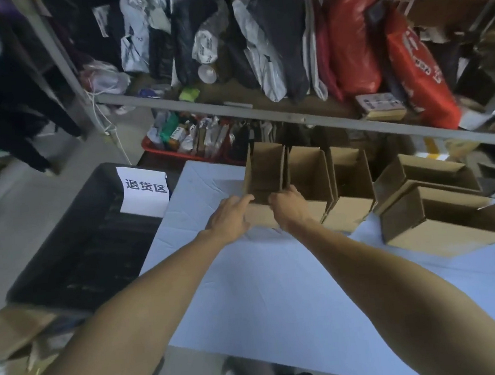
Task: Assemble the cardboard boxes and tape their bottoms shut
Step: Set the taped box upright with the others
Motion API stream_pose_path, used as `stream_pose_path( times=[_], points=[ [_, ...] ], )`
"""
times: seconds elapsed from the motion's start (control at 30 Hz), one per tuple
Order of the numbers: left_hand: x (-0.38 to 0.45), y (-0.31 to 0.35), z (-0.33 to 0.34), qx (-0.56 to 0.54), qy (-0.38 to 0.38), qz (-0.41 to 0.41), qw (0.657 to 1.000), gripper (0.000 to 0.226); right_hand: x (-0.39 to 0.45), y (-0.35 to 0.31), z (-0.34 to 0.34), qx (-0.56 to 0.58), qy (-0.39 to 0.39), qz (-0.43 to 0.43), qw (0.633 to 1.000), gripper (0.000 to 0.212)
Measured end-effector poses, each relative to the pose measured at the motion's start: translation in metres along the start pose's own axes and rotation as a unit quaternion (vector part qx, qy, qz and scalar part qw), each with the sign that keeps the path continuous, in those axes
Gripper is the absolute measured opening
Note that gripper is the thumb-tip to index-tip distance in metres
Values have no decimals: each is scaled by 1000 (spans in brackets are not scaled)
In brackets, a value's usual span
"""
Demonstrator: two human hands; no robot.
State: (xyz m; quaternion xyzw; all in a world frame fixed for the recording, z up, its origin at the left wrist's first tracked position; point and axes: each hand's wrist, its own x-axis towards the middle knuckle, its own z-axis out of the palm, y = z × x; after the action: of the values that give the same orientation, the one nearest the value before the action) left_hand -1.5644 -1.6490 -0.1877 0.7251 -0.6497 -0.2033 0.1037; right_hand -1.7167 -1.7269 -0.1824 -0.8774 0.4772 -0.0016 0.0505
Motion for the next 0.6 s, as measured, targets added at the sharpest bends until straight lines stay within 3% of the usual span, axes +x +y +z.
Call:
stream_pose_path(
  times=[0.1,0.2,0.33,0.47,0.6],
  points=[
    [-9,-5,0,-7,8,-28,1000,71,-2,-9,-4,19,11,4,1000,20],
    [-8,-15,3,-27,25,-39,999,61,-8,-24,-6,63,30,-53,996,18],
    [-14,-24,4,-221,85,-97,967,40,-24,-33,-1,124,60,-121,983,9],
    [-32,-30,12,-130,40,-67,988,27,-44,-36,13,173,27,-34,984,45],
    [-56,-29,19,-114,17,-4,993,17,-57,-29,24,138,-58,-30,988,23]
  ],
)
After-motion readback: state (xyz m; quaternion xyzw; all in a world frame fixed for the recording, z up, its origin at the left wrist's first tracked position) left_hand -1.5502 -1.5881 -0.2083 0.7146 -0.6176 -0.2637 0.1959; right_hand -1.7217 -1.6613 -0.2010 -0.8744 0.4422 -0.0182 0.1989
